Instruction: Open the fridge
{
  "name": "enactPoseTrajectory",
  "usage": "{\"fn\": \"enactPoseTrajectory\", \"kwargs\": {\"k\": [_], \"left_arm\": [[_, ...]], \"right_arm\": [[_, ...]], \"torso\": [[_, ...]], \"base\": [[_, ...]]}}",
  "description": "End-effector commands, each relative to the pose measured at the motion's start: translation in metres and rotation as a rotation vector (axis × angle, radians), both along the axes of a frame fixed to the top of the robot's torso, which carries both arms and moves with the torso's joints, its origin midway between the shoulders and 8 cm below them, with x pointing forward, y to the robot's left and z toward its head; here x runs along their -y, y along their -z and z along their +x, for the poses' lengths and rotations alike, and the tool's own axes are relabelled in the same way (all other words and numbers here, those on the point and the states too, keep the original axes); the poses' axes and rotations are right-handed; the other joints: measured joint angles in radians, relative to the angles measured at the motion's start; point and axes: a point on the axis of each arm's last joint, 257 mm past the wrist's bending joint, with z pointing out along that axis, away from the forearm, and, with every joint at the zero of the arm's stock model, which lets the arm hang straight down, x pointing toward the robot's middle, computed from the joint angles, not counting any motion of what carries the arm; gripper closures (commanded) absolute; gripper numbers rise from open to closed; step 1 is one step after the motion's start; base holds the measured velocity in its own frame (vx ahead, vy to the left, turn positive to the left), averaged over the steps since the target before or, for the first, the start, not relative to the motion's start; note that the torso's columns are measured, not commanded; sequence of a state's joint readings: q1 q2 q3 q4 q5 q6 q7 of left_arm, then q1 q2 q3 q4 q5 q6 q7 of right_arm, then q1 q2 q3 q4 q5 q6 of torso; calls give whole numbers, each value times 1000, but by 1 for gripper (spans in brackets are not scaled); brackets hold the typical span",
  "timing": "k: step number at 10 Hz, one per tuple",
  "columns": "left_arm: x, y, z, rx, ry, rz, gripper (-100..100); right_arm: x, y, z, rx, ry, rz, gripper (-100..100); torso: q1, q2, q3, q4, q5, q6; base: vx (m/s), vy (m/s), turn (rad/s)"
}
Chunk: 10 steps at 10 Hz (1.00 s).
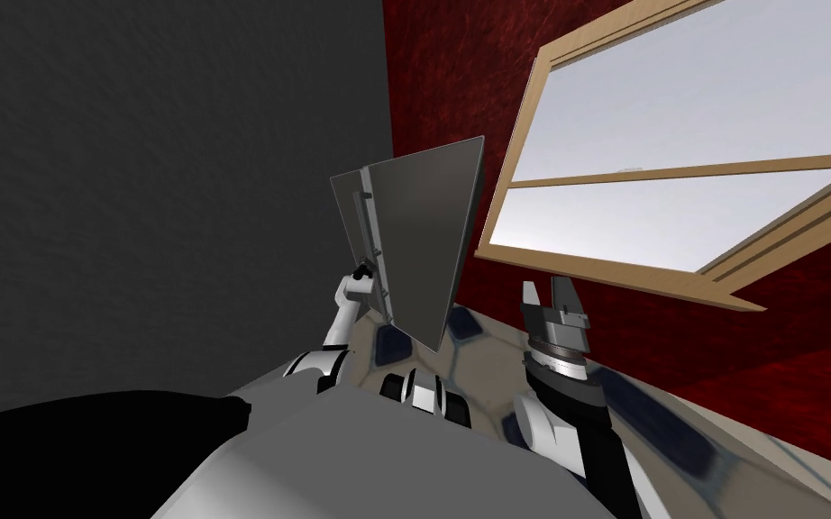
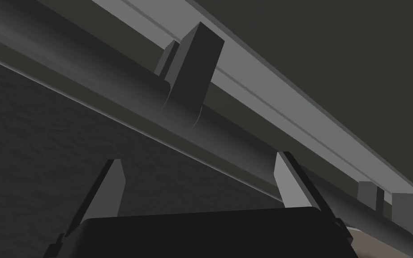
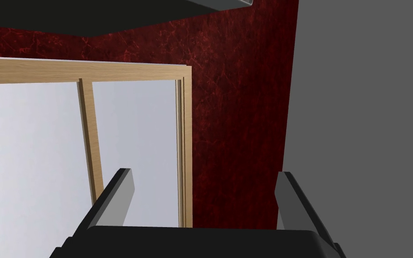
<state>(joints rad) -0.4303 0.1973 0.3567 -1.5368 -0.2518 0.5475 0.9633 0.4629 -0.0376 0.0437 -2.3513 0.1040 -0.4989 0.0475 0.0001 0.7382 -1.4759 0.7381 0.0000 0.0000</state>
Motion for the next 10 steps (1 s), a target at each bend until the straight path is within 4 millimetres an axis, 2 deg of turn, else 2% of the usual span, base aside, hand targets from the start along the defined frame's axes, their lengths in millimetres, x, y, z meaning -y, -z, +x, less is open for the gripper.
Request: {"fn": "enactPoseTrajectory", "kwargs": {"k": [1, 4, 8, 10], "left_arm": [[-11, 3, 10, -31, -46, -95, -100], [-22, 4, 14, -54, -82, -155, -100], [-46, -6, 18, -68, -149, -233, -100], [-41, -3, 17, -67, -138, -223, -100]], "right_arm": [[0, 0, 0, 0, 0, 0, 0], [0, 0, 0, 0, 0, 0, 0], [0, 0, 0, 0, 0, 0, 0], [0, 0, 0, 0, 0, 0, 0]], "torso": [[0, 0, 0, 0, 0, 0], [0, 0, 0, 0, 0, 0], [0, -1, -1, 0, 0, 0], [0, 0, 0, 0, 0, 0]], "base": [[14, -8, -60], [10, -7, -36], [10, -7, -42], [3, -1, -3]]}}
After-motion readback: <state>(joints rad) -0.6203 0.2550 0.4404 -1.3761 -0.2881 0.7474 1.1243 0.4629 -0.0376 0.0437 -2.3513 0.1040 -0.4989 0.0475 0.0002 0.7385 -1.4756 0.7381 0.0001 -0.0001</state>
